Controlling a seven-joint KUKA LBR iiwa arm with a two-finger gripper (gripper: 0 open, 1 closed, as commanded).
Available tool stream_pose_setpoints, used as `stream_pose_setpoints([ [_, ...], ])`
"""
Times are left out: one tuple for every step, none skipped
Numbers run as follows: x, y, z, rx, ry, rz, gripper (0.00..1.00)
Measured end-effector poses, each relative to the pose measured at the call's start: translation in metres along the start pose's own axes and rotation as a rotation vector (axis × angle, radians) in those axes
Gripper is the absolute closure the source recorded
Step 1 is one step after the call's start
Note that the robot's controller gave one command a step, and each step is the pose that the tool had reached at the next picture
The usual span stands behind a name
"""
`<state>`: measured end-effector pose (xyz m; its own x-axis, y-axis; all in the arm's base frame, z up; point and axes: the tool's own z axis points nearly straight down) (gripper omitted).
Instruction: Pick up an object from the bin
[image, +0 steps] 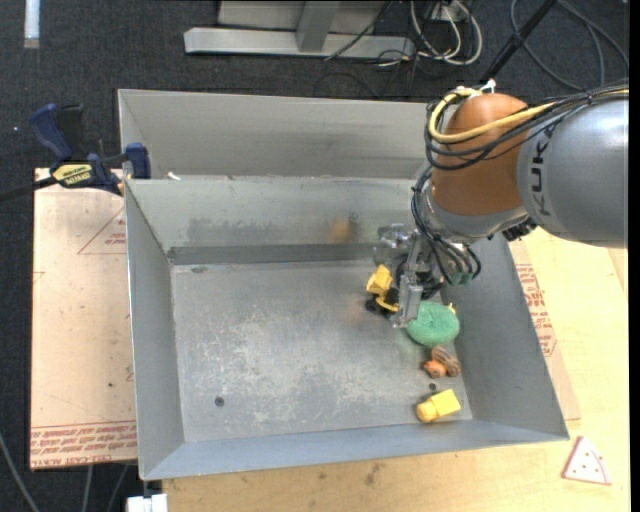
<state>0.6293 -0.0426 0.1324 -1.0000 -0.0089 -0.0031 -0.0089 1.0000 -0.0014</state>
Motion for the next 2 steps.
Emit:
stream_pose_setpoints([
  [-0.0112,-0.0054,0.0132,-0.002,-0.002,0.015,0.0],
  [-0.0129,-0.008,0.018,-0.002,-0.003,0.012,0.0],
])
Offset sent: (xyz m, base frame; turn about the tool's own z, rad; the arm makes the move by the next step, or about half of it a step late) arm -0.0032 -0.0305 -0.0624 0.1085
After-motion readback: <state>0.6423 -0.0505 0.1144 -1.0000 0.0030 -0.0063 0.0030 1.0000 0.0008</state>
